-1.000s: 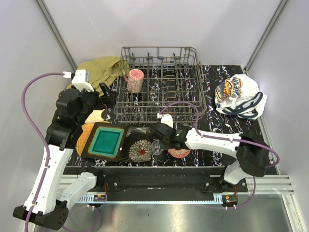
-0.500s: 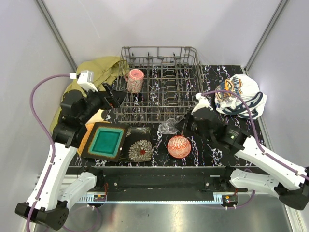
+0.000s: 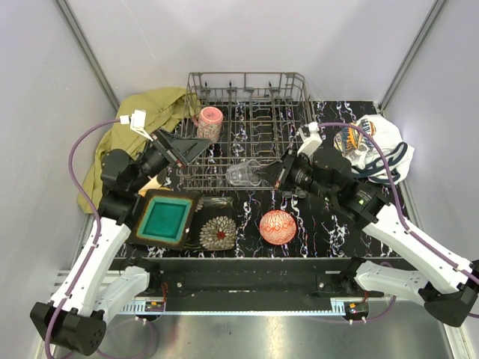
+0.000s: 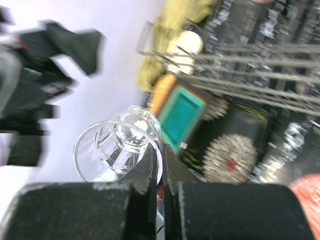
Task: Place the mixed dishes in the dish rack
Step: Pass the cup from the right arm to the left
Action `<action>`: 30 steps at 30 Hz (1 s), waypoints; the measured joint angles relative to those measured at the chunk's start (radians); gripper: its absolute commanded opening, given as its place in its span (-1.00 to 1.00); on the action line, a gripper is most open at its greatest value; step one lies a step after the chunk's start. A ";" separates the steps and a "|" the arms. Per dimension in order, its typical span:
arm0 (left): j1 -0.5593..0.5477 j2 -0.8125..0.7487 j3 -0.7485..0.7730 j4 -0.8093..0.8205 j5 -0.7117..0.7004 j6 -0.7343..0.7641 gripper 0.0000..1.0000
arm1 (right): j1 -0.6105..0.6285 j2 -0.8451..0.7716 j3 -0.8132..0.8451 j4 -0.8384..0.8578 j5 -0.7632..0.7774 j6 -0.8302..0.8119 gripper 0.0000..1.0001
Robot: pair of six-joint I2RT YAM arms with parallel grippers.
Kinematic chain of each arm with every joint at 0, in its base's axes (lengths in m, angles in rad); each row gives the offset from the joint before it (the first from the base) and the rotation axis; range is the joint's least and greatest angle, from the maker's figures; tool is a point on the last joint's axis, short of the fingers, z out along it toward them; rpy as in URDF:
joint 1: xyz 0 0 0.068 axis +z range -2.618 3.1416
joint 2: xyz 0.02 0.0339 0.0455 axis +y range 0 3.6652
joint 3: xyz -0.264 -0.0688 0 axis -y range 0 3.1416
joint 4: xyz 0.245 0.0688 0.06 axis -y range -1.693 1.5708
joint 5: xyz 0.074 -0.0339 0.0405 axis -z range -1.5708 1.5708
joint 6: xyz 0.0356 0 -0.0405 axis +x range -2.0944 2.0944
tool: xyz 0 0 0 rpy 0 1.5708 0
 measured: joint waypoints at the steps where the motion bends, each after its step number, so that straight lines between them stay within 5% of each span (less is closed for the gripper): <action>1: 0.000 0.000 -0.009 0.025 0.008 -0.021 0.98 | -0.011 0.000 -0.001 0.031 -0.022 0.014 -1.00; 20: 0.000 0.007 -0.192 0.488 0.106 -0.356 0.78 | -0.095 0.064 -0.062 0.410 -0.276 0.238 -1.00; 30: -0.046 0.026 -0.234 0.547 0.124 -0.387 0.77 | -0.106 0.083 -0.074 0.474 -0.314 0.268 -1.00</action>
